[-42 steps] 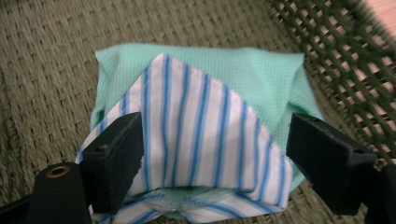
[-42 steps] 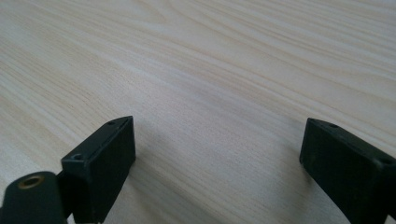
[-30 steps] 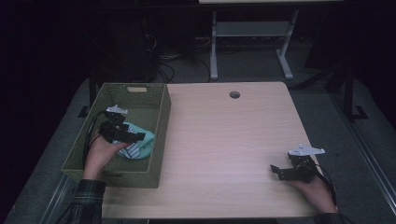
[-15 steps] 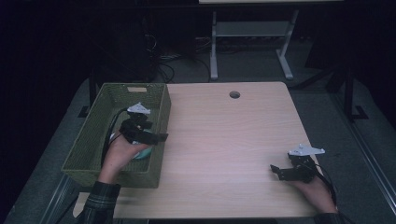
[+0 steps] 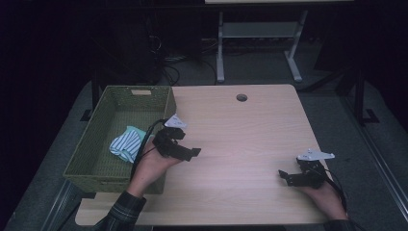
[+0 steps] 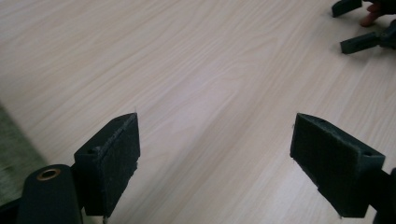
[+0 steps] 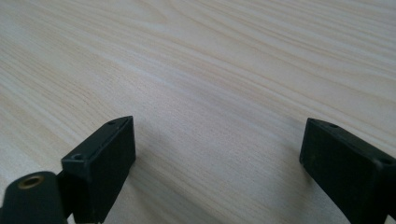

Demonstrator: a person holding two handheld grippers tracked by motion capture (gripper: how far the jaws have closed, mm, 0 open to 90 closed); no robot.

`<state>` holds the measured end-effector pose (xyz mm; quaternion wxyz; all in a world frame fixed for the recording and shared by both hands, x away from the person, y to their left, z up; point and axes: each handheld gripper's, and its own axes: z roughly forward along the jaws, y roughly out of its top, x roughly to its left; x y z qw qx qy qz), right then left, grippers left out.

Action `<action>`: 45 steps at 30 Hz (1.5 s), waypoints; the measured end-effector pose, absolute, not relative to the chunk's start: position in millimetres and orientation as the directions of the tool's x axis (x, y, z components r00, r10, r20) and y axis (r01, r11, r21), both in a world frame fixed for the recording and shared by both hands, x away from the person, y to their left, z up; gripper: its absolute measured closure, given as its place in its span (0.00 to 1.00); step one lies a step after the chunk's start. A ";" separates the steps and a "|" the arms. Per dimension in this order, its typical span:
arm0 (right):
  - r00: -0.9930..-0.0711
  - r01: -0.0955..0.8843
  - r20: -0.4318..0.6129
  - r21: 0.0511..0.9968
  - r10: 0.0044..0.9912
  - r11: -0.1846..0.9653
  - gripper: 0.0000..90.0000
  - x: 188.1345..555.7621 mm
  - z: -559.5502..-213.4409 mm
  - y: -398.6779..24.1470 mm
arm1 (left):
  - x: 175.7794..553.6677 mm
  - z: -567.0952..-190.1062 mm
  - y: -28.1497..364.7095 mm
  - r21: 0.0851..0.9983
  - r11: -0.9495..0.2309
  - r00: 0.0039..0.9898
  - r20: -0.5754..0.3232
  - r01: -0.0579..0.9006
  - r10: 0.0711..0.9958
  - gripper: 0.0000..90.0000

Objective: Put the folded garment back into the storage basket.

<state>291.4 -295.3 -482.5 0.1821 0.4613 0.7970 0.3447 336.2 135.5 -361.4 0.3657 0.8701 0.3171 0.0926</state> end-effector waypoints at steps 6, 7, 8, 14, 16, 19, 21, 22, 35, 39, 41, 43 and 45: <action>-0.510 0.609 0.028 0.717 0.859 0.339 0.11 291.4 -482.4 -295.2 | 329.2 -374.2 113.6 0.693 -0.555 0.804 -0.060 0.460 0.591 0.17; -0.510 0.609 0.028 0.718 0.860 0.338 0.11 291.3 -482.5 -295.2 | 328.7 -377.7 110.7 0.691 -0.561 0.808 -0.056 0.455 0.587 0.17; -0.510 0.609 0.027 0.718 0.859 0.339 0.11 291.4 -482.5 -295.2 | 328.0 -382.7 107.2 0.689 -0.568 0.812 -0.052 0.451 0.581 0.17; -0.511 0.608 0.027 0.718 0.859 0.339 0.11 291.4 -482.5 -295.2 | 326.1 -404.8 93.0 0.672 -0.596 0.832 -0.055 0.440 0.552 0.17; -0.511 0.608 0.027 0.718 0.859 0.339 0.11 291.4 -482.5 -295.2 | 325.3 -412.8 88.7 0.668 -0.603 0.836 -0.052 0.436 0.547 0.17; -0.512 0.608 0.027 0.718 0.859 0.340 0.11 291.4 -482.5 -295.3 | 323.9 -424.6 83.3 0.661 -0.617 0.840 -0.039 0.427 0.540 0.16; -0.511 0.608 0.027 0.718 0.859 0.340 0.11 291.4 -482.5 -295.2 | 323.1 -431.9 80.1 0.656 -0.623 0.842 -0.035 0.426 0.539 0.16; -0.512 0.607 0.027 0.718 0.859 0.340 0.11 291.4 -482.5 -295.2 | 323.2 -434.1 79.5 0.653 -0.628 0.843 -0.029 0.423 0.537 0.16; -0.513 0.608 0.029 0.717 0.858 0.340 0.11 291.2 -482.4 -295.1 | 323.9 -467.3 76.2 0.621 -0.648 0.827 -0.001 0.441 0.561 0.15; -0.513 0.608 0.029 0.717 0.858 0.340 0.11 291.2 -482.5 -295.0 | 323.3 -468.0 77.3 0.627 -0.645 0.828 -0.001 0.437 0.561 0.15; -0.513 0.608 0.029 0.717 0.858 0.340 0.11 291.2 -482.5 -295.0 | 323.1 -468.8 77.9 0.633 -0.639 0.827 -0.004 0.437 0.562 0.14; -0.513 0.608 0.029 0.718 0.858 0.340 0.11 291.2 -482.5 -295.0 | 323.1 -469.3 78.4 0.639 -0.636 0.828 -0.004 0.434 0.561 0.14; -0.513 0.608 0.029 0.717 0.858 0.340 0.11 291.2 -482.5 -295.0 | 323.2 -469.3 79.2 0.638 -0.639 0.830 0.000 0.429 0.557 0.14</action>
